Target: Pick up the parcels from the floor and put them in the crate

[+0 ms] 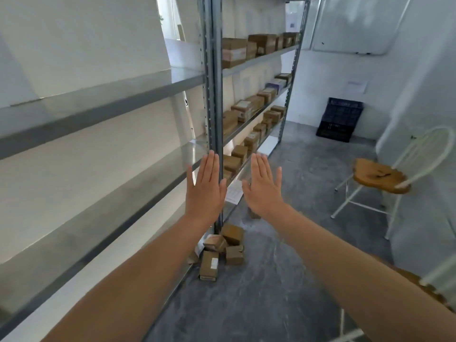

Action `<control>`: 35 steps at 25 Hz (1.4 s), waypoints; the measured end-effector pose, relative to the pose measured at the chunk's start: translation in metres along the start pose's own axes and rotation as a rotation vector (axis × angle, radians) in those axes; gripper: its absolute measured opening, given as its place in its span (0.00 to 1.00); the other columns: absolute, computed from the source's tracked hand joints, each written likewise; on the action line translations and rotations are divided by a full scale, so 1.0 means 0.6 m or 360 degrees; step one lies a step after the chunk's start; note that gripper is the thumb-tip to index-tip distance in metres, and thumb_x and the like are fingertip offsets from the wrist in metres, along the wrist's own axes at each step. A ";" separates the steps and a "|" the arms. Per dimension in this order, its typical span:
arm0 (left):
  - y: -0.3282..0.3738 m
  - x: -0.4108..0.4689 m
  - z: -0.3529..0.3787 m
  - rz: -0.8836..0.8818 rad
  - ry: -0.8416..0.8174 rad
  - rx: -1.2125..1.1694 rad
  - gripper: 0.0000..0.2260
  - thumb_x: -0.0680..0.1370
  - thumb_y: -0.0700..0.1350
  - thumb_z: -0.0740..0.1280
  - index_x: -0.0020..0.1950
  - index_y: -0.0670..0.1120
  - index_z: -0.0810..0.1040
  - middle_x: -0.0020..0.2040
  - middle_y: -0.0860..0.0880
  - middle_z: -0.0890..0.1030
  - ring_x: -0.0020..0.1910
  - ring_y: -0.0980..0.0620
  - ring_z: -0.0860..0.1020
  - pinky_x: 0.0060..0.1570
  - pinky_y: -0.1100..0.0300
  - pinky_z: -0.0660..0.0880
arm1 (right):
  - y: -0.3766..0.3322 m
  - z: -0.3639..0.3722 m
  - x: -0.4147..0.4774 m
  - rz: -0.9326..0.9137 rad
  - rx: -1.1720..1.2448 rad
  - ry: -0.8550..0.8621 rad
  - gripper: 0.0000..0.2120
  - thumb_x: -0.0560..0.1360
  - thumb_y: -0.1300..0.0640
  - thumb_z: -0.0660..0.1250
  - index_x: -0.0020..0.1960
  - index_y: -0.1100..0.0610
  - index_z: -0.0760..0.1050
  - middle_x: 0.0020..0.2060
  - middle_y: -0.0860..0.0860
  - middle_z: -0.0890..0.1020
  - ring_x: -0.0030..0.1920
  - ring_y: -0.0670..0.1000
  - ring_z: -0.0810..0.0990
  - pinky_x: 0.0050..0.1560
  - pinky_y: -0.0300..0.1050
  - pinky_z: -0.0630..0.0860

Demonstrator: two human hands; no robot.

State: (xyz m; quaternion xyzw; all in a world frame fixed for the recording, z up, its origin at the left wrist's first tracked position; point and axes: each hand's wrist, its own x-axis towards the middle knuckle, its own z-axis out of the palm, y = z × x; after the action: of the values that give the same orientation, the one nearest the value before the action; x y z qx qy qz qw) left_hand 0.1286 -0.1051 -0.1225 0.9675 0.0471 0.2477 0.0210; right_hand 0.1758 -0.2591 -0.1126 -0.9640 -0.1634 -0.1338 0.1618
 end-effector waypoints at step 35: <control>0.132 0.283 0.341 -0.0178 -0.0362 -0.0096 0.27 0.83 0.56 0.47 0.80 0.47 0.46 0.81 0.49 0.48 0.79 0.50 0.44 0.73 0.48 0.38 | 0.331 0.136 0.334 0.0125 0.0072 -0.0619 0.33 0.83 0.47 0.49 0.80 0.56 0.36 0.80 0.49 0.39 0.78 0.49 0.35 0.73 0.59 0.31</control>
State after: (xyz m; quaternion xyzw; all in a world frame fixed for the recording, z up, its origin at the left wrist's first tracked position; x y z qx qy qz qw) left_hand 0.3817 -0.1703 -0.2155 0.9841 0.0910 0.1362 0.0692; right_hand 0.4462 -0.3532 -0.1781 -0.9734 -0.1567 0.0651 0.1540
